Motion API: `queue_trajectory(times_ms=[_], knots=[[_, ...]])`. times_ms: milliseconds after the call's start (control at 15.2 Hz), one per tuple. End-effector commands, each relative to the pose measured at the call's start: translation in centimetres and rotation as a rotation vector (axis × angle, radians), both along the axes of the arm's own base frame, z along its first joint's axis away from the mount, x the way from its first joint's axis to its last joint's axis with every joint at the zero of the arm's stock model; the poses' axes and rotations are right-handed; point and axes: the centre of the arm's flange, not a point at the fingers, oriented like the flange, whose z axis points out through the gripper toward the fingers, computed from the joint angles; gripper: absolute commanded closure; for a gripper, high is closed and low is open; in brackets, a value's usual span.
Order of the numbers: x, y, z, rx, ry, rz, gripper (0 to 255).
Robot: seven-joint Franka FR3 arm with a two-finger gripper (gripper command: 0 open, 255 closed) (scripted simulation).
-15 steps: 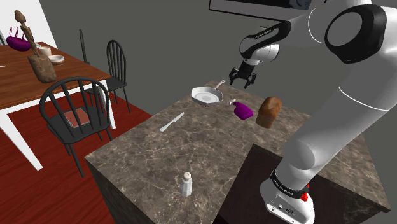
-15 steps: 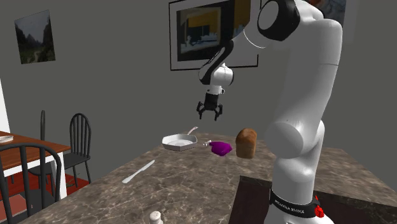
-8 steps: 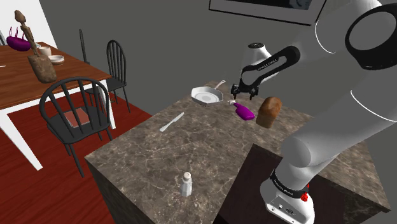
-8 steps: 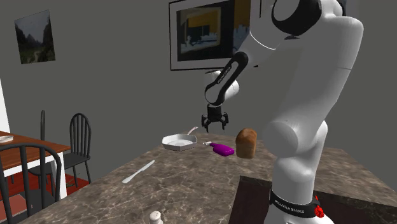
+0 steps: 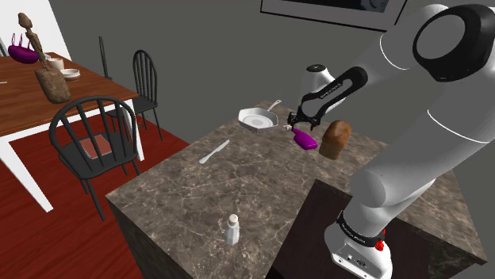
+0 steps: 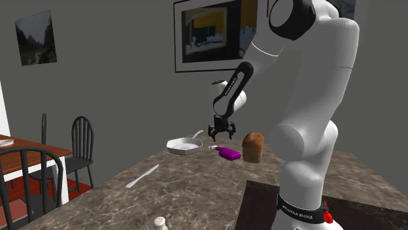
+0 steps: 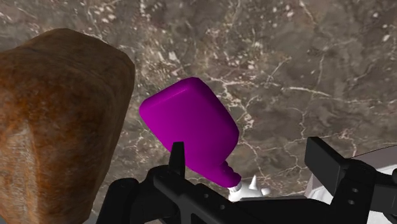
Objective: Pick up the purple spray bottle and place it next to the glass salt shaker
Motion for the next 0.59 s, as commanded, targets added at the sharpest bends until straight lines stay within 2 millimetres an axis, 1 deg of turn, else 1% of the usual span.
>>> queue_trajectory(times_ms=[0, 330, 396, 528], knots=[[0.05, -0.08, -0.15, 0.0, -0.001, 0.0, 0], [0.05, -0.08, -0.15, 0.0, -0.001, 0.0, 0], [0.05, -0.08, -0.15, 0.0, -0.001, 0.0, 255], [0.05, -0.08, -0.15, 0.0, -0.001, 0.0, 255]])
